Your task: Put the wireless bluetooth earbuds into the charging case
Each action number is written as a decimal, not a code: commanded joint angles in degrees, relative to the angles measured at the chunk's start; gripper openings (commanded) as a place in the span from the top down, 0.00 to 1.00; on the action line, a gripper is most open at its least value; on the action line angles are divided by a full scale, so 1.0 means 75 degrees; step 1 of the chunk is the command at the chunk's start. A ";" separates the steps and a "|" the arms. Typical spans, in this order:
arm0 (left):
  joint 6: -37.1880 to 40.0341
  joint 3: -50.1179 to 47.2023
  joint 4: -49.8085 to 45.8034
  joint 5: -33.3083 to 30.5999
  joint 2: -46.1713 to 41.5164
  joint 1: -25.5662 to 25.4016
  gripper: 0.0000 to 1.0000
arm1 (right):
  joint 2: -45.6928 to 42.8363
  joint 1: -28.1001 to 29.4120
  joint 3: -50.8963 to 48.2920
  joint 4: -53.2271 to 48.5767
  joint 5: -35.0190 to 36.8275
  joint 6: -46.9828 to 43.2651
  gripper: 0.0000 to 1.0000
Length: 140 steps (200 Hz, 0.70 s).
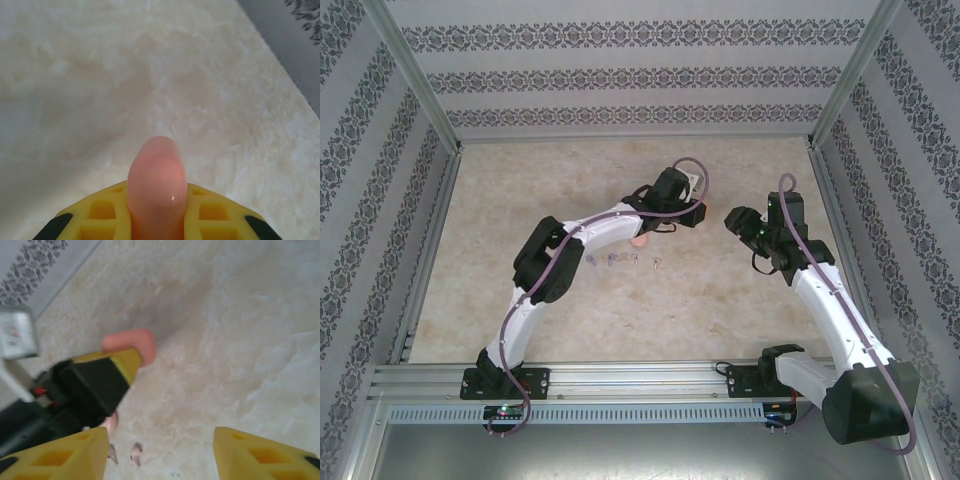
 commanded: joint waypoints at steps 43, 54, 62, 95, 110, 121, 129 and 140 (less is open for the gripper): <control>-0.2061 0.1446 -0.1167 0.0557 0.1253 0.0176 0.97 | -0.0023 -0.0381 -0.0038 0.0110 -0.0365 -0.0182 0.28; -0.2160 0.1563 -0.1295 0.0539 0.1369 0.0201 0.95 | 0.0000 -0.0392 -0.0044 0.0113 -0.0401 -0.0191 0.28; -0.2189 0.1630 -0.1417 0.0522 0.1431 0.0207 0.89 | 0.0018 -0.0391 -0.0039 0.0124 -0.0401 -0.0202 0.28; -0.2224 0.1940 -0.2042 0.0386 0.1635 0.0254 0.73 | 0.0114 -0.0393 -0.0004 0.0171 -0.0377 -0.0240 0.23; -0.2206 0.1960 -0.2245 0.0326 0.1627 0.0282 0.65 | 0.0158 -0.0393 0.0040 0.0190 -0.0405 -0.0234 0.20; -0.2132 0.2002 -0.2384 0.0264 0.1601 0.0294 0.61 | 0.0169 -0.0399 0.0076 0.0196 -0.0429 -0.0228 0.18; -0.2082 0.2027 -0.2514 0.0181 0.1581 0.0292 0.57 | 0.0182 -0.0393 0.0110 0.0195 -0.0427 -0.0237 0.17; -0.2008 0.2085 -0.2673 0.0116 0.1557 0.0295 0.55 | 0.0195 -0.0393 0.0166 0.0182 -0.0445 -0.0263 0.16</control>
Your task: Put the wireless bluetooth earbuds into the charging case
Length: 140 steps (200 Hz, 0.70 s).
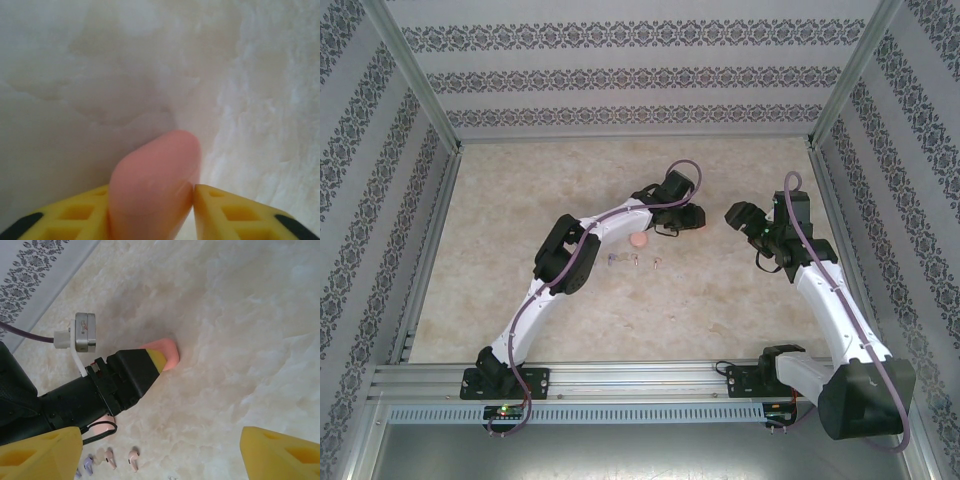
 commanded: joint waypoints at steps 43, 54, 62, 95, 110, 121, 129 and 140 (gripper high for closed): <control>0.0368 0.0453 -0.1247 -0.0673 -0.0104 0.0126 0.43 | 0.0072 -0.0061 0.0416 -0.0037 -0.0088 -0.0305 0.12; 0.0519 0.0453 -0.1342 -0.0812 -0.0203 0.0137 0.40 | 0.0085 -0.0061 0.0453 -0.0091 -0.0075 -0.0364 0.08; 0.0652 0.0425 -0.1399 -0.0925 -0.0312 0.0149 0.36 | 0.0066 -0.0059 0.0460 -0.0145 0.0015 -0.0388 0.03; 0.1228 0.0141 -0.1445 -0.1471 -0.1066 0.0161 0.31 | 0.0064 -0.0055 0.0530 -0.0414 0.0610 -0.0429 0.02; 0.1450 -0.0122 -0.1378 -0.1727 -0.1594 0.0161 0.30 | 0.0113 -0.0060 0.0587 -0.0501 0.0769 -0.0434 0.02; 0.1629 -0.0389 -0.1285 -0.1939 -0.2036 0.0161 0.30 | 0.0149 -0.0055 0.0646 -0.0608 0.0867 -0.0440 0.02; 0.1761 -0.0628 -0.1164 -0.2118 -0.2412 0.0161 0.29 | 0.0132 -0.0055 0.0653 -0.0598 0.0882 -0.0454 0.02; 0.1953 -0.1035 -0.0943 -0.2324 -0.2942 0.0161 0.29 | 0.0145 -0.0052 0.0686 -0.0604 0.0842 -0.0499 0.02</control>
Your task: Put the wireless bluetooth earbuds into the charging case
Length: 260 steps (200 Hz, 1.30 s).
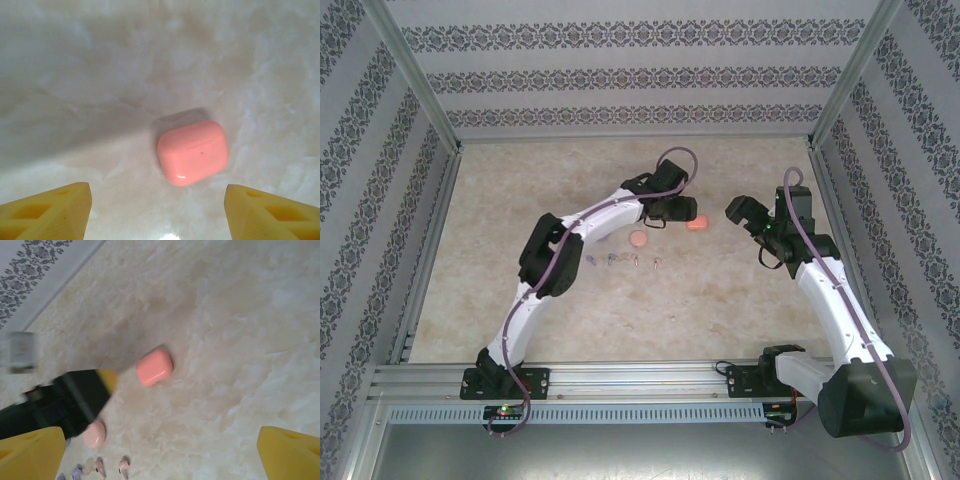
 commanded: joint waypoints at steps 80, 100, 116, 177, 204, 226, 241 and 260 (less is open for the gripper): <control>0.1584 -0.3808 0.2248 -0.2246 -0.4743 0.0288 0.09 | 0.1047 0.1185 0.0864 -0.1016 0.0782 -0.0355 0.02; 0.1522 -0.4634 0.2844 -0.2595 -0.5404 0.0405 0.01 | 0.1391 0.1876 0.1145 -0.1405 0.1491 -0.0144 0.02; 0.1415 -0.5156 0.3195 -0.2949 -0.5844 0.0489 0.01 | 0.1666 0.2357 0.1376 -0.1646 0.1949 0.0071 0.04; 0.0829 -0.5928 0.3016 -0.4582 -0.6730 0.0713 0.01 | 0.3113 0.3310 0.2781 -0.2437 0.2324 0.0565 0.05; 0.0822 -0.6112 0.2961 -0.4375 -0.6799 0.1034 0.01 | 0.4232 0.3741 0.3880 -0.2891 0.2183 0.0716 0.05; 0.0686 -0.6197 0.2865 -0.4228 -0.6781 0.1315 0.01 | 0.4950 0.4018 0.4380 -0.2786 0.1809 0.1236 0.09; 0.0630 -0.6290 0.2910 -0.4324 -0.6759 0.1462 0.01 | 0.5434 0.4138 0.4712 -0.2792 0.1662 0.1636 0.11; 0.0589 -0.6543 0.3266 -0.4398 -0.6812 0.1617 0.01 | 0.6038 0.4238 0.5051 -0.2787 0.1464 0.2086 0.13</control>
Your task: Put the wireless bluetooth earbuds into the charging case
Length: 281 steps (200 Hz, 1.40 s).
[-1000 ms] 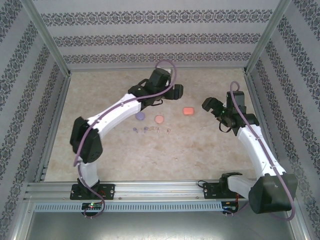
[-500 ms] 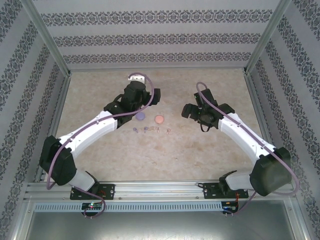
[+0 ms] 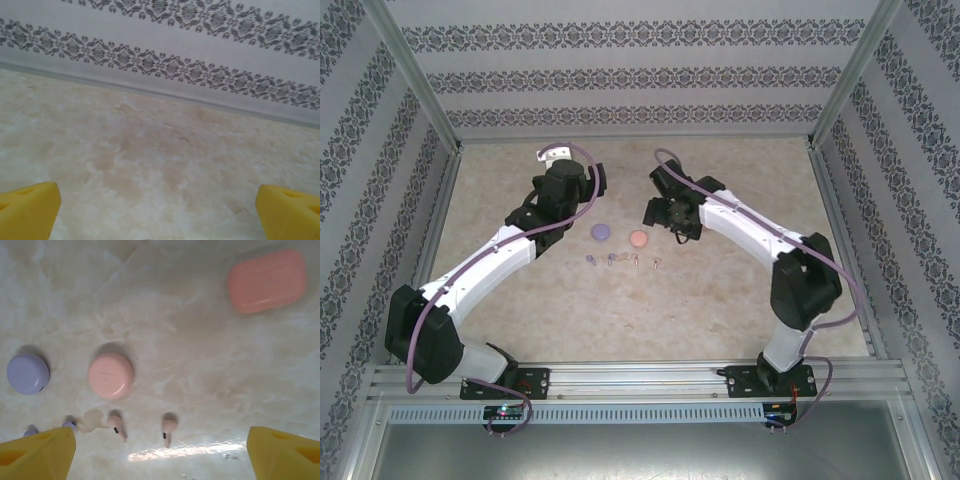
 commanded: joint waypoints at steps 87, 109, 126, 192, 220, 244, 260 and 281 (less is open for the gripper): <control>-0.0822 -0.0138 -0.0858 0.0284 -0.0112 0.1215 0.01 | 0.2866 0.0562 0.2628 -0.1034 -0.0329 0.1246 0.21; -0.0872 -0.0478 -0.0512 0.0606 -0.0320 0.1435 0.01 | 0.3309 0.0654 0.3160 -0.1352 -0.0203 0.1172 0.22; -0.1028 -0.0646 -0.0412 0.0775 -0.0407 0.1597 0.01 | 0.3560 0.0688 0.3442 -0.1544 -0.0062 0.1136 0.22; -0.1209 -0.0922 -0.0206 0.1218 -0.0507 0.1945 0.01 | 0.4372 0.0737 0.4398 -0.2074 0.0187 0.1057 0.26; -0.1212 -0.0983 -0.0135 0.1359 -0.0481 0.2010 0.01 | 0.4556 0.0740 0.4509 -0.2125 0.0207 0.1085 0.27; -0.1177 -0.0980 -0.0072 0.1471 -0.0483 0.2027 0.01 | 0.4639 0.0718 0.4515 -0.2087 0.0176 0.1056 0.28; -0.1169 -0.0993 -0.0043 0.1503 -0.0453 0.2042 0.01 | 0.4685 0.0700 0.4501 -0.2077 0.0151 0.1037 0.29; -0.1199 -0.1000 -0.0019 0.1549 -0.0394 0.2039 0.01 | 0.4688 0.0700 0.4452 -0.2045 0.0126 0.1050 0.30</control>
